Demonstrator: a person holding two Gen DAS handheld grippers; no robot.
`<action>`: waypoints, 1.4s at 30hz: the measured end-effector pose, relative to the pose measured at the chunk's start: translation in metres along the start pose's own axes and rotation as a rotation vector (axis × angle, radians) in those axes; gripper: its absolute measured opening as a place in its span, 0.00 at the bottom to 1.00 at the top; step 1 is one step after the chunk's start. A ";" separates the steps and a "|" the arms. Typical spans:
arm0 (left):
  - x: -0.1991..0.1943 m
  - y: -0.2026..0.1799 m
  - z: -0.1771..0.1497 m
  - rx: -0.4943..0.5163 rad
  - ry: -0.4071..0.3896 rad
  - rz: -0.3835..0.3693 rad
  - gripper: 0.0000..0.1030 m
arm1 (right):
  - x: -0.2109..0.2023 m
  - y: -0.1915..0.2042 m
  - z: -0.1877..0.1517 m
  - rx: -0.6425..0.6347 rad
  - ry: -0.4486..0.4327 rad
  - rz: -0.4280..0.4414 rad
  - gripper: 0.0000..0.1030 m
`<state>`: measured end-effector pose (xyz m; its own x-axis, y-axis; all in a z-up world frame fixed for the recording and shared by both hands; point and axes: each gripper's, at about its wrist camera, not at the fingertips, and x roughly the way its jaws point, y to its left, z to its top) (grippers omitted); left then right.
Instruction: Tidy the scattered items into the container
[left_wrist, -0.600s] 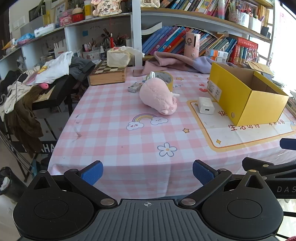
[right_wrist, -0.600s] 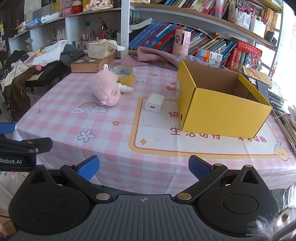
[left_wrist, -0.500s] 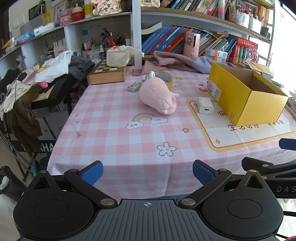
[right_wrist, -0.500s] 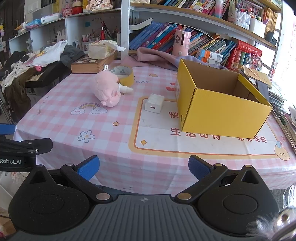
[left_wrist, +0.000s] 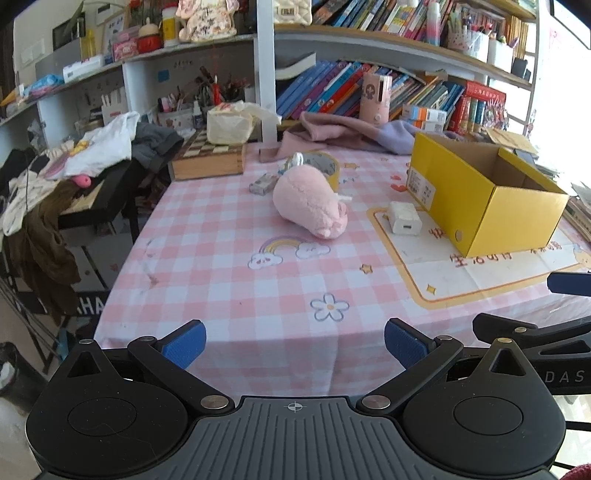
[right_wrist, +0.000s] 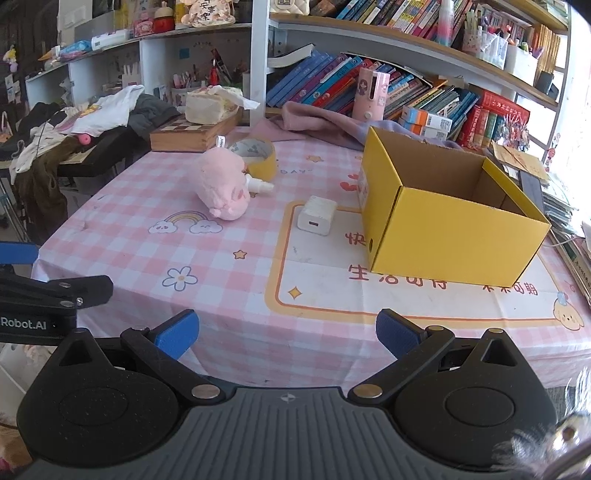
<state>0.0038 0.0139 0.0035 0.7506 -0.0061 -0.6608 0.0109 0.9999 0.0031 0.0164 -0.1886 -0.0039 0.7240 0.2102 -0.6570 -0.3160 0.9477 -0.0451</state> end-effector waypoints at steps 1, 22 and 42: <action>-0.001 0.000 0.001 -0.003 -0.007 -0.004 1.00 | 0.000 -0.001 0.000 0.004 -0.001 -0.001 1.00; 0.007 0.006 -0.001 -0.004 0.009 -0.006 1.00 | 0.005 0.006 0.005 -0.027 0.003 -0.002 1.00; 0.003 0.006 -0.001 0.010 0.011 -0.030 1.00 | 0.009 0.010 0.002 -0.036 0.020 0.025 0.97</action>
<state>0.0057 0.0199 0.0009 0.7427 -0.0361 -0.6687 0.0397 0.9992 -0.0098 0.0215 -0.1770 -0.0087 0.7030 0.2283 -0.6735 -0.3559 0.9329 -0.0552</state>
